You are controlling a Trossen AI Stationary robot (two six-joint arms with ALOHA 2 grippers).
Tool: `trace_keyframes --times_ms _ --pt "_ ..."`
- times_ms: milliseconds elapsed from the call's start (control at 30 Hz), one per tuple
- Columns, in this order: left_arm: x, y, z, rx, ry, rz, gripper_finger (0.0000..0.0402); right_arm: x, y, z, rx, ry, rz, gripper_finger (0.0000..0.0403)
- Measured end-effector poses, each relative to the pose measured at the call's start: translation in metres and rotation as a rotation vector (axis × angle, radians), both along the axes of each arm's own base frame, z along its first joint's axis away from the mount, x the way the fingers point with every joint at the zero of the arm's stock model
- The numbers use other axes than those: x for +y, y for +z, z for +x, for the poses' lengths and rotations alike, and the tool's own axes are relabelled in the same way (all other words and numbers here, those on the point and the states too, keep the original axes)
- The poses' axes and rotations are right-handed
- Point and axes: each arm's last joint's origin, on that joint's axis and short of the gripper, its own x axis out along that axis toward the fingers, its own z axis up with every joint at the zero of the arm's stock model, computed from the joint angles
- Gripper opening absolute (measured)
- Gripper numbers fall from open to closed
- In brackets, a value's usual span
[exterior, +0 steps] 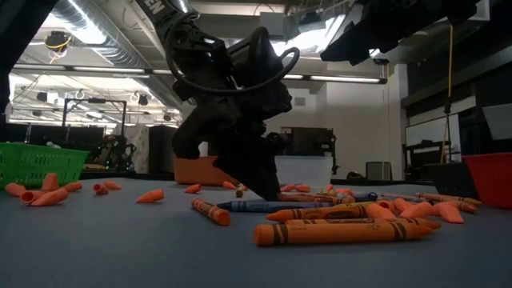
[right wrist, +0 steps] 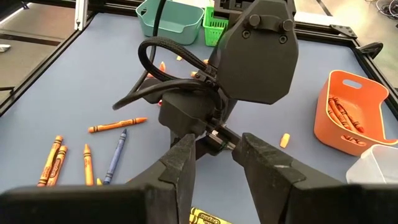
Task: Sort crayons
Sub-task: Put the red crayon into the orange bin
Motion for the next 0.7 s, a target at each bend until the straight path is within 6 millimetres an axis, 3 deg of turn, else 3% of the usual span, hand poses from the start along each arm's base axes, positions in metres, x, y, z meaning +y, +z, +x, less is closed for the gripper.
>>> trace_keyframes --times_ms 367,700 --pt "0.000 0.000 0.000 -0.002 -0.002 -0.003 0.0007 0.000 -0.003 -0.002 0.037 -0.005 0.007 0.0129" --pt "0.000 0.021 0.011 0.085 0.051 -0.019 0.0003 -0.001 0.008 -0.014 0.013 -0.009 0.007 0.0129"
